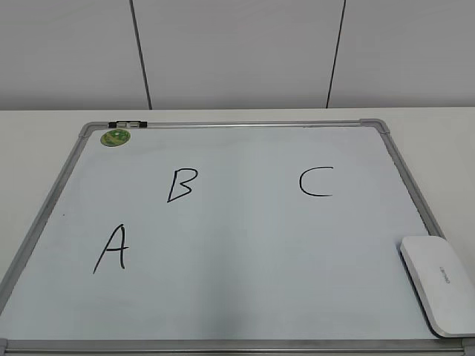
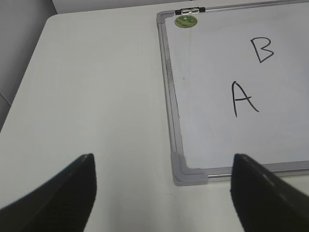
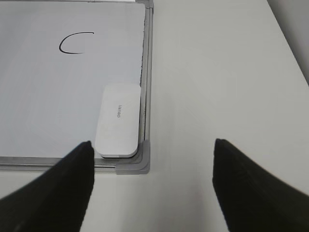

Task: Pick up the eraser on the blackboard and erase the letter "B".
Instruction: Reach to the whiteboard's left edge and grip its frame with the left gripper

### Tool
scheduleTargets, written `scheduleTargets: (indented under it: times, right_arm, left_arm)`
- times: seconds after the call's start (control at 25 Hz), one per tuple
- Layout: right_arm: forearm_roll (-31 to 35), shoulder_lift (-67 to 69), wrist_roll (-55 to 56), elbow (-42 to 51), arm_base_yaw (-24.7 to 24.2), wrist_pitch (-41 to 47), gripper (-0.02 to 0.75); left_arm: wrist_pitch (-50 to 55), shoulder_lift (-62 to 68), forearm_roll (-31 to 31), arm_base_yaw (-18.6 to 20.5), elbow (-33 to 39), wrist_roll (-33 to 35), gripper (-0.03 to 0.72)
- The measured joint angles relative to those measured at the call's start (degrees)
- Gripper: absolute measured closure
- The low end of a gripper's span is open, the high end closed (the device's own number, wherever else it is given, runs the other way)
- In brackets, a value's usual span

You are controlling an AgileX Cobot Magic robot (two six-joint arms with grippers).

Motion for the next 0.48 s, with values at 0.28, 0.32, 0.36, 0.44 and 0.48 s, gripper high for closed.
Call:
scheduleTargets:
  times: [0.28,0.32,0.36,0.44,0.48]
  right_arm:
    - [0.0,0.0,0.0,0.0,0.0,0.0,0.151]
    - [0.0,0.0,0.0,0.0,0.0,0.0,0.151]
    - [0.0,0.0,0.0,0.0,0.0,0.0,0.151]
    - [0.0,0.0,0.0,0.0,0.0,0.0,0.151]
    - [0.0,0.0,0.0,0.0,0.0,0.0,0.151]
  left_arm:
    - [0.0,0.0,0.0,0.0,0.0,0.0,0.052]
    - [0.0,0.0,0.0,0.0,0.0,0.0,0.052]
    - [0.0,0.0,0.0,0.0,0.0,0.0,0.054]
    - [0.0,0.0,0.0,0.0,0.0,0.0,0.056]
    - [0.0,0.0,0.0,0.0,0.0,0.0,0.057]
